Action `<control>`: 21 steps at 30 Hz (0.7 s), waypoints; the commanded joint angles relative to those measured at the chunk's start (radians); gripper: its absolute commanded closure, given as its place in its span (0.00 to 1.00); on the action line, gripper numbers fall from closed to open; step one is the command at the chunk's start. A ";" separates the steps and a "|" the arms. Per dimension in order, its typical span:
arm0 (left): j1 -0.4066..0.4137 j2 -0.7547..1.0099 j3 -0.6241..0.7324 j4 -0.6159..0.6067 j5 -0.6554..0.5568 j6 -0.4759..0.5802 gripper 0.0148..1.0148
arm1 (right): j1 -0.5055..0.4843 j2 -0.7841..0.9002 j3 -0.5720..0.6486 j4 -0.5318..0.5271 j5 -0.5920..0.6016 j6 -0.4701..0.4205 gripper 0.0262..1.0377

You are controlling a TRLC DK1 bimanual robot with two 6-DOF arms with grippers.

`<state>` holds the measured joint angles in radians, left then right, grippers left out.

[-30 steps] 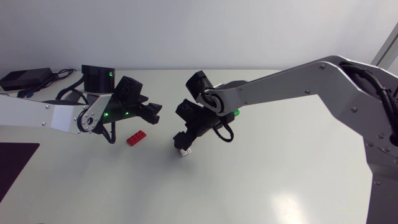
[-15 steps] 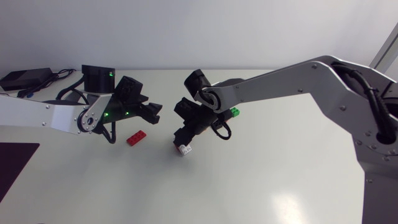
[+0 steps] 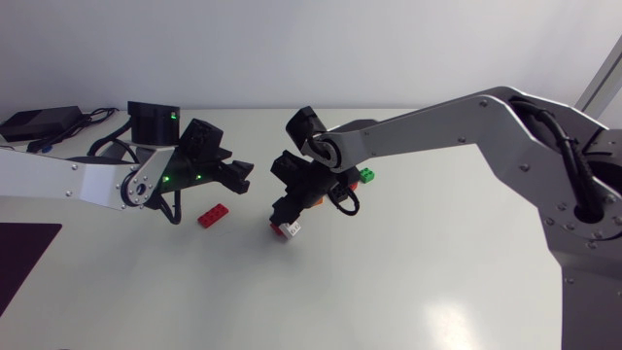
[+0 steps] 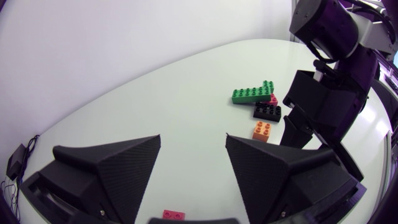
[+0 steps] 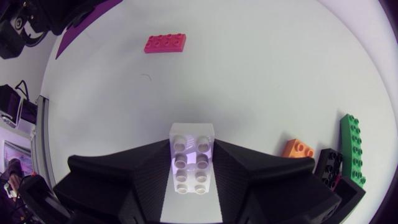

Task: Disassemble duplo

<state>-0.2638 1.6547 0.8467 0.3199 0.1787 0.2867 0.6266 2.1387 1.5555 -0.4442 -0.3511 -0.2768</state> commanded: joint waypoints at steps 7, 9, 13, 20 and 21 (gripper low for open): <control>-0.009 -0.027 -0.024 0.011 -0.002 -0.003 0.27 | -0.018 0.029 0.006 -0.025 -0.025 0.013 0.75; -0.009 -0.027 -0.024 0.010 -0.002 -0.003 0.27 | -0.025 0.015 0.002 -0.022 -0.032 0.013 0.75; -0.009 -0.027 -0.024 0.010 -0.002 -0.004 0.27 | -0.034 -0.037 -0.028 -0.011 -0.060 -0.002 0.75; -0.003 -0.036 -0.026 -0.007 0.085 -0.012 0.27 | -0.056 -0.140 -0.095 0.030 -0.124 -0.052 0.75; -0.005 -0.041 -0.029 -0.010 0.100 -0.009 0.27 | -0.062 -0.145 -0.097 0.030 -0.141 -0.056 0.75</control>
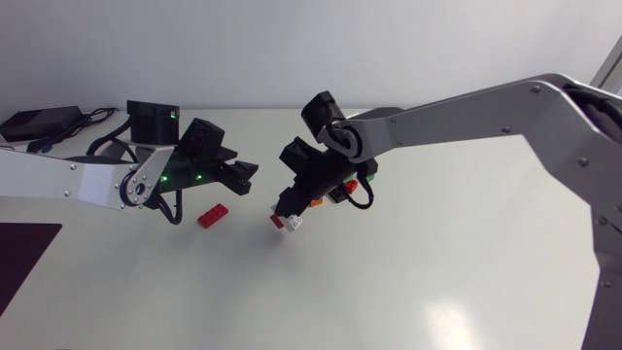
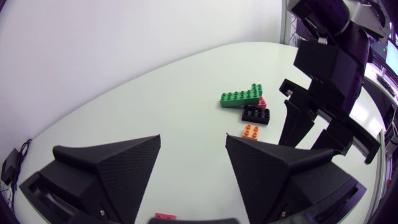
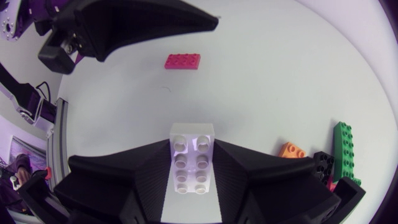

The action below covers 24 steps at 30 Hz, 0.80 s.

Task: Disassemble duplo

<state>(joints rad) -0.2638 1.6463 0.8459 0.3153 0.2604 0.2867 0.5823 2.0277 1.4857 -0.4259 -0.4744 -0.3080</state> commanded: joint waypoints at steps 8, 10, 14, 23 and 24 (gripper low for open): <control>-0.005 -0.068 -0.034 -0.062 0.212 0.009 0.27 | -0.075 -0.087 -0.056 0.027 -0.127 -0.069 0.75; 0.011 -0.056 -0.007 -0.110 0.281 0.009 0.27 | -0.084 -0.098 -0.062 0.030 -0.148 -0.083 0.75; 0.063 -0.025 0.045 -0.193 0.445 0.006 0.27 | -0.088 -0.123 -0.087 0.052 -0.168 -0.100 0.75; 0.109 -0.002 0.082 -0.248 0.631 -0.001 0.27 | -0.093 -0.192 -0.140 0.101 -0.224 -0.117 0.75; 0.112 0.006 0.087 -0.252 0.645 -0.007 0.27 | -0.093 -0.201 -0.150 0.108 -0.228 -0.118 0.75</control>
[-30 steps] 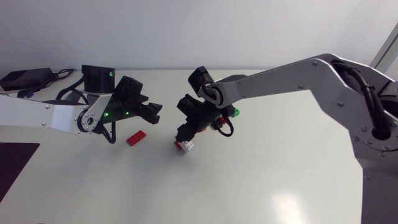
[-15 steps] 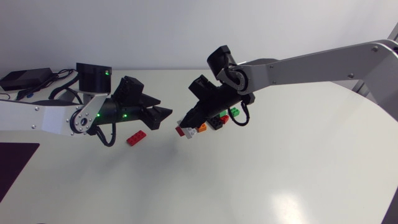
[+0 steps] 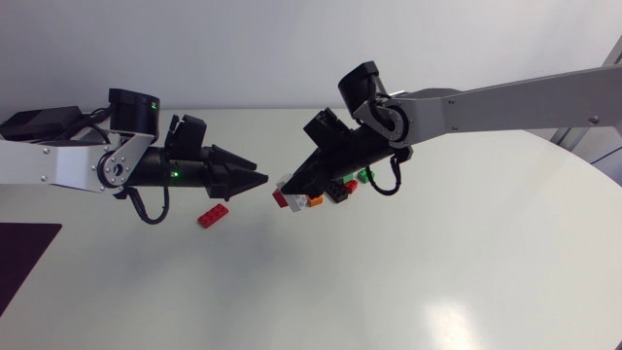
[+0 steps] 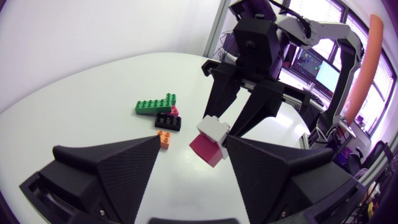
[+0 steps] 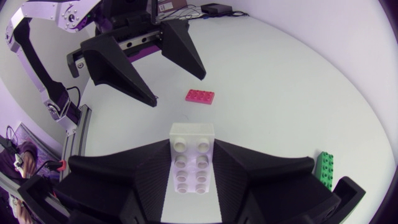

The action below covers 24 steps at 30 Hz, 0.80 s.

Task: Disassemble duplo

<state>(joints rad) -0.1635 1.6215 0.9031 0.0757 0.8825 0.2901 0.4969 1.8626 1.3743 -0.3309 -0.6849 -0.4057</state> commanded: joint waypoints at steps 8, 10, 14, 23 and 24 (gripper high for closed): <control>0.024 0.086 0.080 -0.094 0.128 0.003 0.27 | -0.011 -0.077 -0.066 0.027 -0.061 -0.028 0.75; 0.021 0.086 0.079 -0.099 0.148 0.009 0.27 | -0.011 -0.083 -0.069 0.027 -0.070 -0.030 0.75; 0.025 0.086 0.079 -0.109 0.210 0.021 0.27 | -0.020 -0.095 -0.072 0.027 -0.113 -0.028 0.75; 0.015 0.064 0.066 -0.151 0.277 0.081 0.27 | -0.026 -0.115 -0.083 0.036 -0.128 -0.025 0.75; 0.005 0.060 0.062 -0.162 0.282 0.098 0.27 | -0.027 -0.117 -0.084 0.038 -0.133 -0.024 0.75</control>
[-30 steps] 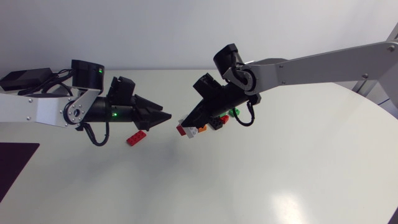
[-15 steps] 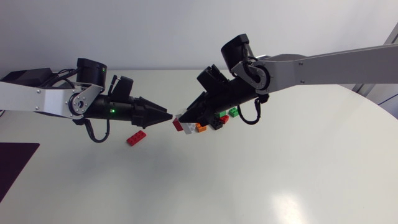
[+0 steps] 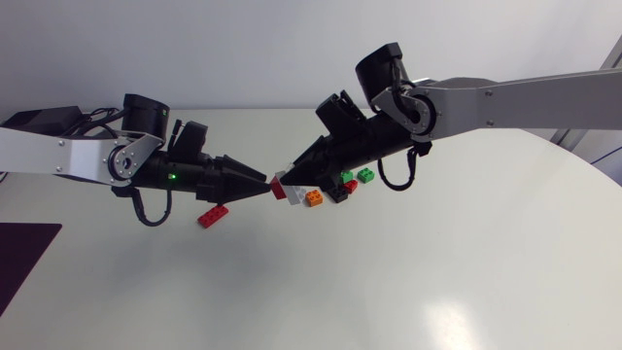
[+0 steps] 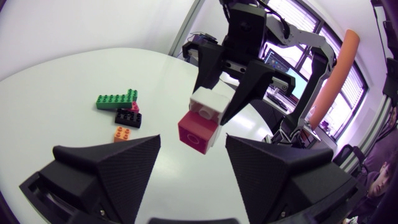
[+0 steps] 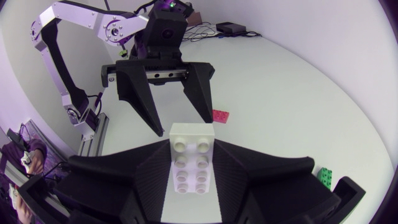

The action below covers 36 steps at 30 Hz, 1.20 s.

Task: Disassemble duplo

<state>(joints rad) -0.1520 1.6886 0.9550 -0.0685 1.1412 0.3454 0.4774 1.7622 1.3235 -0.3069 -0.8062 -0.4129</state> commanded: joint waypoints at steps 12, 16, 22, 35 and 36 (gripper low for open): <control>-0.031 -0.024 -0.004 -0.059 0.035 0.115 0.28 | -0.014 -0.036 -0.040 0.008 -0.110 -0.009 0.75; -0.037 -0.049 -0.027 -0.056 0.037 0.136 0.28 | -0.006 -0.033 -0.043 0.011 -0.111 -0.009 0.75; -0.064 -0.078 -0.056 -0.056 0.037 0.162 0.28 | -0.002 -0.030 -0.043 0.011 -0.111 -0.009 0.75; -0.072 -0.073 -0.061 -0.053 0.037 0.162 0.28 | 0.006 -0.035 -0.046 0.006 -0.116 -0.009 0.75; -0.072 -0.070 -0.058 -0.051 0.037 0.162 0.28 | 0.007 -0.036 -0.046 0.006 -0.119 -0.006 0.75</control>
<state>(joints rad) -0.2111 1.6287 0.9215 -0.1196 1.1561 0.4797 0.4740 1.7435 1.3048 -0.3073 -0.9157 -0.4126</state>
